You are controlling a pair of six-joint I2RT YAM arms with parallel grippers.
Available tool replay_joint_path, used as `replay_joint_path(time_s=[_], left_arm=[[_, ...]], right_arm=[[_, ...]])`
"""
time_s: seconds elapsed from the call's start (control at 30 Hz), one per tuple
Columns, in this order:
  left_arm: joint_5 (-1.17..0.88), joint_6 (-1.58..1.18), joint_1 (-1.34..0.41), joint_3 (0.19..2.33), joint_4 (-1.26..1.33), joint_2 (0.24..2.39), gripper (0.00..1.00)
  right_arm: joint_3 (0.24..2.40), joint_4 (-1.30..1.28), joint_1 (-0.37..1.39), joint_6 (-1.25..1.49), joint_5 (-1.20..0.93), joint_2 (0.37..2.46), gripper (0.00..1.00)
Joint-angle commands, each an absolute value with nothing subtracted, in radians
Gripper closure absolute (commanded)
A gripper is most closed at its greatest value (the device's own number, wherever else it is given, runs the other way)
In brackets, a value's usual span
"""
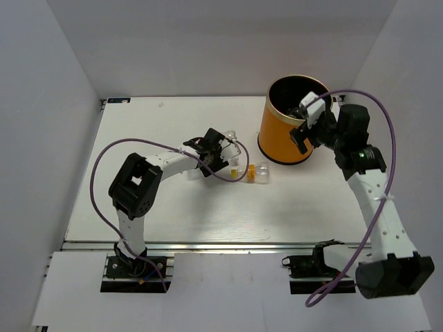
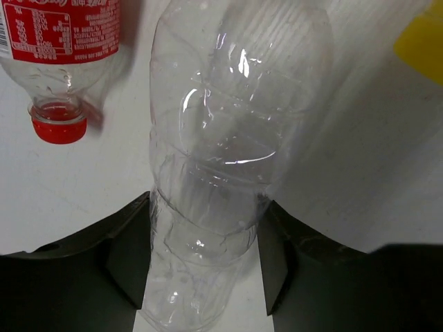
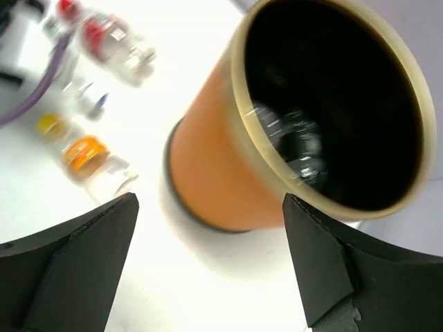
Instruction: Put the plastic bottles in the bin
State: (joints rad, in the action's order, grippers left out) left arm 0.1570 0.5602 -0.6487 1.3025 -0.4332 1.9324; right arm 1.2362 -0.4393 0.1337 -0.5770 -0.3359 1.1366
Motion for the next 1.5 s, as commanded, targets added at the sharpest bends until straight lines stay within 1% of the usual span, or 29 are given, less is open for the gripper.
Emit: replay_joint_path(time_s=[0.0,0.03,0.13,0.17,0.23,0.27,0.3,0.37,0.4,0.43,0.47,0.5,0.53,0.57,0.63,0.8,0.87,1.0,1.13,1.17,1.27,1.37,1.47], left_arm=[[0.028,0.572,-0.638,1.345,-0.517,1.895,0.4],[-0.009,0.581,-0.638,1.345,-0.544,1.885,0.4],[-0.035,0.59,-0.629,1.345,-0.594,1.876,0.4],[-0.05,0.591,-0.629,1.345,-0.603,1.876,0.44],[-0.063,0.565,-0.629,1.382,-0.639,1.887,0.78],[-0.08,0.552,-0.629,1.396,-0.659,1.899,0.99],[-0.095,0.542,-0.629,1.408,-0.687,1.899,1.0],[-0.149,0.509,-0.643,1.408,-0.687,1.83,1.0],[-0.149,0.494,-0.643,1.408,-0.655,1.792,1.0],[-0.167,0.461,-0.653,1.396,-0.631,1.746,1.0],[-0.188,0.442,-0.653,1.396,-0.611,1.703,1.0],[-0.201,0.421,-0.653,1.396,-0.574,1.619,1.0],[-0.215,0.402,-0.653,1.396,-0.551,1.58,1.0],[-0.215,0.372,-0.653,1.405,-0.532,1.548,1.0],[-0.25,0.339,-0.653,1.446,-0.485,1.491,1.0],[-0.388,0.215,-0.653,1.523,-0.322,1.494,1.0],[-0.435,0.169,-0.653,1.534,-0.18,1.508,1.0],[-0.547,0.019,-0.653,1.601,0.046,1.618,1.0],[-0.627,-0.135,-0.653,1.68,0.254,1.739,1.0],[-0.627,-0.168,-0.663,1.693,0.365,1.758,1.0],[-0.629,-0.268,-0.663,1.764,0.513,1.85,1.0],[-0.629,-0.348,-0.663,1.843,0.615,1.928,1.0],[-0.585,-0.431,-0.663,1.891,0.734,2.017,1.0]], right_arm=[[1.119,-0.465,0.13,-0.627,-0.449,1.04,0.1],[1.048,-0.463,0.124,-0.633,-0.459,1.001,0.1],[0.961,-0.483,0.126,-0.64,-0.523,0.907,0.11],[0.95,-0.492,0.127,-0.637,-0.534,0.893,0.11],[0.902,-0.512,0.127,-0.627,-0.577,0.83,0.11],[0.885,-0.518,0.127,-0.627,-0.581,0.812,0.11],[0.881,-0.538,0.127,-0.623,-0.59,0.783,0.11],[0.847,-0.545,0.129,-0.608,-0.601,0.715,0.13],[0.836,-0.543,0.127,-0.607,-0.6,0.695,0.18],[0.827,-0.542,0.127,-0.591,-0.58,0.661,0.29],[0.799,-0.538,0.127,-0.572,-0.571,0.635,0.43],[0.793,-0.538,0.127,-0.546,-0.551,0.627,0.68],[0.77,-0.535,0.127,-0.534,-0.532,0.602,0.87],[0.744,-0.526,0.127,-0.514,-0.528,0.595,1.0],[0.706,-0.517,0.127,-0.509,-0.537,0.592,1.0],[0.7,-0.586,0.129,-0.596,-0.63,0.626,1.0],[0.681,-0.6,0.133,-0.656,-0.666,0.617,1.0],[0.628,-0.595,0.13,-0.756,-0.698,0.6,1.0],[0.621,-0.606,0.14,-0.788,-0.715,0.615,1.0],[0.624,-0.617,0.14,-0.79,-0.716,0.621,1.0],[0.618,-0.624,0.143,-0.808,-0.718,0.637,1.0],[0.614,-0.627,0.147,-0.815,-0.723,0.64,1.0],[0.612,-0.621,0.152,-0.816,-0.715,0.643,1.0]])
